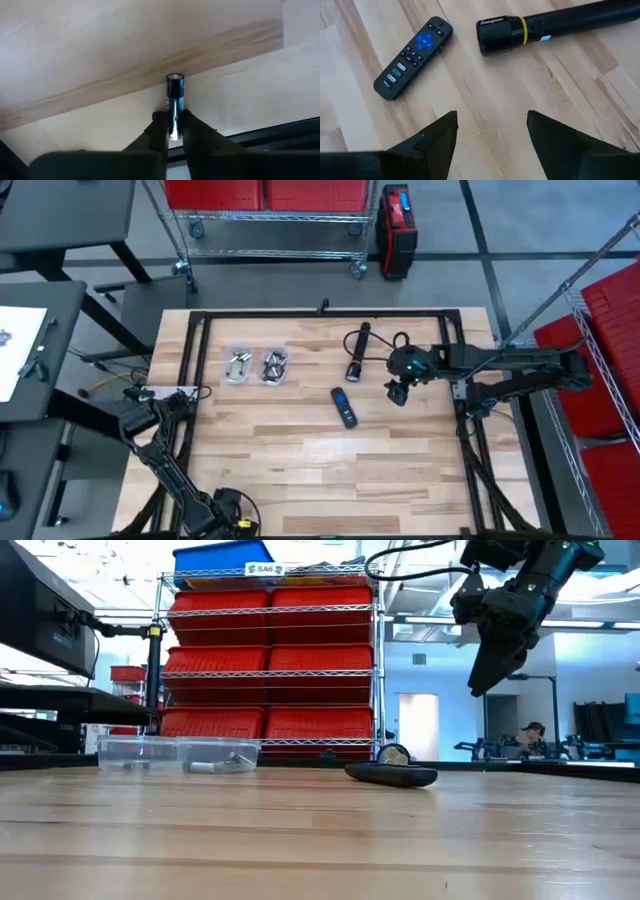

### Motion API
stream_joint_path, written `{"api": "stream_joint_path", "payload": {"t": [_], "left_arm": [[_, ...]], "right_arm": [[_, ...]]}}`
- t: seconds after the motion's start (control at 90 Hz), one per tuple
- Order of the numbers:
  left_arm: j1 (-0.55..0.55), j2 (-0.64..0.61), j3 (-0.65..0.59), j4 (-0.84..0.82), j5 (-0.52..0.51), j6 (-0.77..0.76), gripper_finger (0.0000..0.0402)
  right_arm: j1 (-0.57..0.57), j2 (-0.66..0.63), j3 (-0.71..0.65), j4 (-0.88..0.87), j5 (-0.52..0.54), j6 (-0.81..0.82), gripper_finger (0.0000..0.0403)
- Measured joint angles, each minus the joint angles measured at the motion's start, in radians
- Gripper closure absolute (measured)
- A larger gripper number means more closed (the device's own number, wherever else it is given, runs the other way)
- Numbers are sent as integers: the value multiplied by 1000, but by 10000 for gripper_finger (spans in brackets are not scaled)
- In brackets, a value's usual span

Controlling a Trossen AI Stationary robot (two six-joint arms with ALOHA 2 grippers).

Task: Insert battery
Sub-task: Put the silver battery into the left transparent bin

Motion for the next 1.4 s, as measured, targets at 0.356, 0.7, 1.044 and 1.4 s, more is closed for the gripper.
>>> {"api": "stream_joint_path", "payload": {"t": [0.356, 0.7, 1.044, 1.4], "left_arm": [[5, 3, 35, -22, 2, 26, 394], [8, 8, 137, -97, 0, 79, 397], [85, -39, 221, -208, -113, 185, 400], [243, -196, 222, -480, -164, 396, 400]], "right_arm": [[0, 0, 0, 0, 0, 0, 171], [-1, 0, 0, 0, 0, -1, 171], [-1, 0, 0, 0, 0, -1, 171], [-1, 0, 0, 0, 3, -1, 171]]}}
